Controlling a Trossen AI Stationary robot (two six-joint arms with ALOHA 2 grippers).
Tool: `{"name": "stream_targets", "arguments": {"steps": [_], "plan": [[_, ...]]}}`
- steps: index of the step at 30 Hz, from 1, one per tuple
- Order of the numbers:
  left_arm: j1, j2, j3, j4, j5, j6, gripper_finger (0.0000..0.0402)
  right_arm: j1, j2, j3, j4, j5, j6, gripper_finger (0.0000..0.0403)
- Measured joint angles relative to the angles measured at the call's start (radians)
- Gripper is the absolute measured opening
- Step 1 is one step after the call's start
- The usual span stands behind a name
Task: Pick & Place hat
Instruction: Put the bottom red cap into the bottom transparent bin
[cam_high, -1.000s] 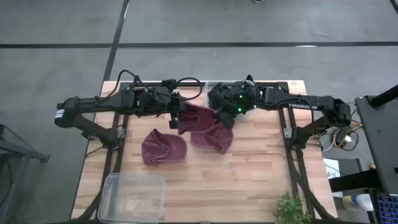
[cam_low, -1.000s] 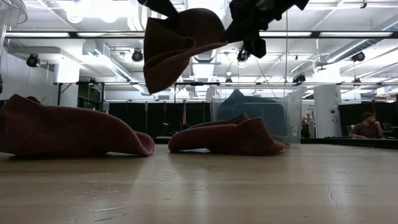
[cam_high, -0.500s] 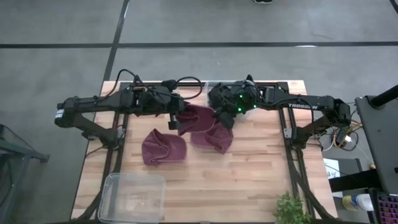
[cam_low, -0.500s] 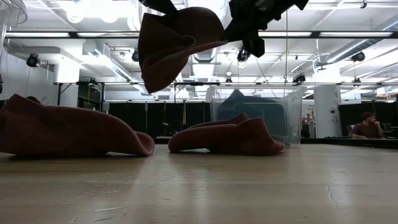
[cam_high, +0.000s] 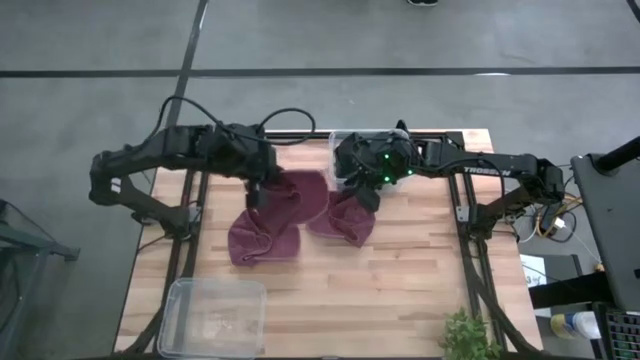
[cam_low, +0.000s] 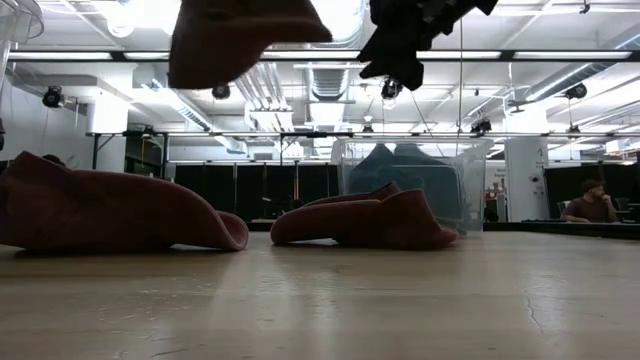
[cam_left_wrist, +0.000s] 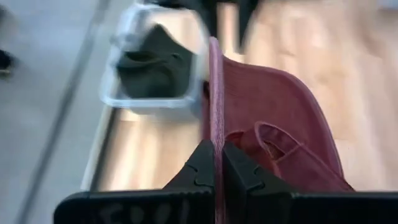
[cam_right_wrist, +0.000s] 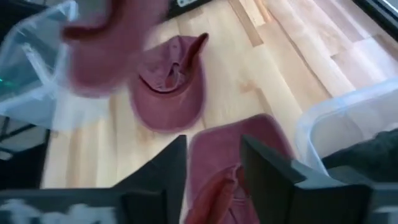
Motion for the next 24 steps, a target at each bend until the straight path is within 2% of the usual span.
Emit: {"name": "stream_targets", "arguments": {"steps": [7, 16, 24], "plan": [[0.0, -0.004, 0.079, -0.242, 0.186, -0.096, 0.0007, -0.003, 0.0, -0.001, -0.008, 0.053, -0.042, 0.0198], [-0.031, -0.003, 0.074, -0.433, 0.443, -0.336, 0.0007, -0.003, 0.0, -0.01, -0.018, 0.075, -0.094, 0.021], [-0.208, -0.003, 0.056, -0.452, 0.451, -0.512, 0.0007, -0.003, 0.0, -0.025, -0.031, 0.087, -0.113, 0.021]]}}
